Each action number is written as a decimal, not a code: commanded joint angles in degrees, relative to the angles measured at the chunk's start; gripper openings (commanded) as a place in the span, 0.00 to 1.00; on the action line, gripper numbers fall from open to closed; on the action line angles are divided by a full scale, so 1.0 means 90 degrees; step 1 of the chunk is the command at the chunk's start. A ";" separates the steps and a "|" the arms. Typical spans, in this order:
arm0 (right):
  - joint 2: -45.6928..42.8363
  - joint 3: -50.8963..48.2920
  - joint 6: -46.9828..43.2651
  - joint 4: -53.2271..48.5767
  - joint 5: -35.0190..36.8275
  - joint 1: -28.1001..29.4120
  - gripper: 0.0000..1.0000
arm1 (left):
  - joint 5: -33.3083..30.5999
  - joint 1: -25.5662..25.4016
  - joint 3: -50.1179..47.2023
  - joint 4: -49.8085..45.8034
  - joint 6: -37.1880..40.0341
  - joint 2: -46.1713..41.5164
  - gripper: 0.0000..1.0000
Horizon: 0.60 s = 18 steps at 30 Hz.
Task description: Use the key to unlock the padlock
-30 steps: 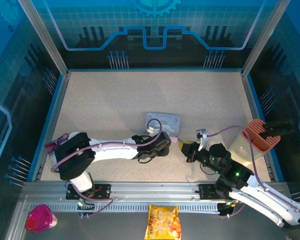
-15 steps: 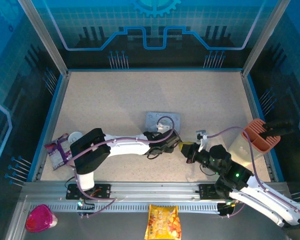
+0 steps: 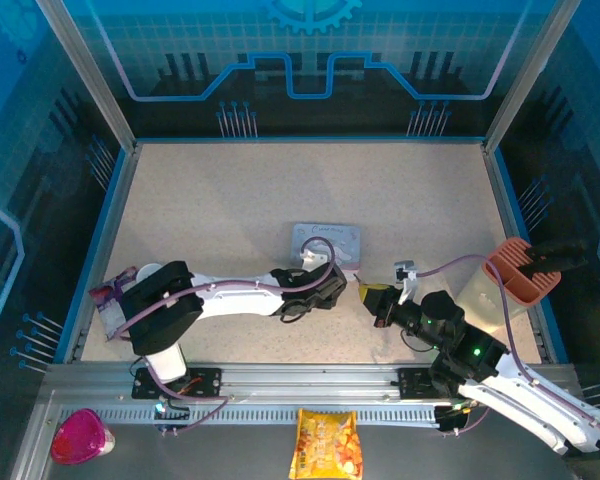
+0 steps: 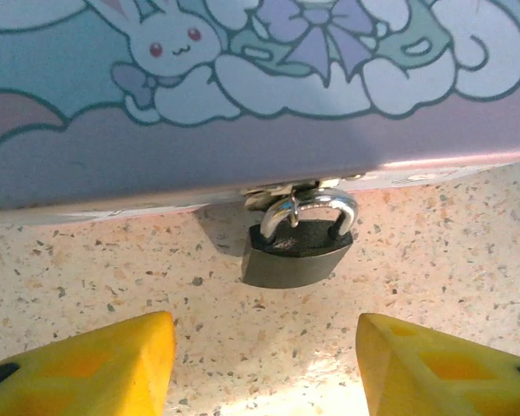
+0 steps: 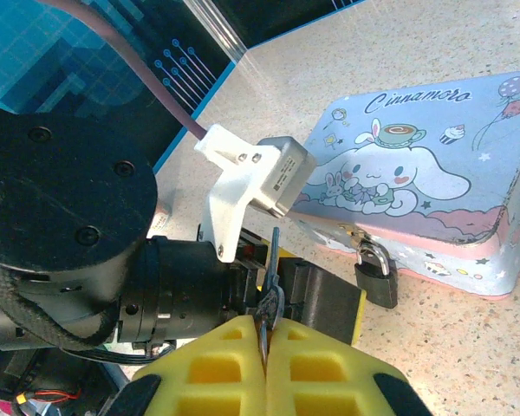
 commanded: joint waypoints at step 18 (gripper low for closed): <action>-0.0040 -0.0046 0.0111 0.0054 0.0077 0.0124 0.00 | -0.0405 0.0148 0.1138 -0.0467 0.0206 0.1114 0.52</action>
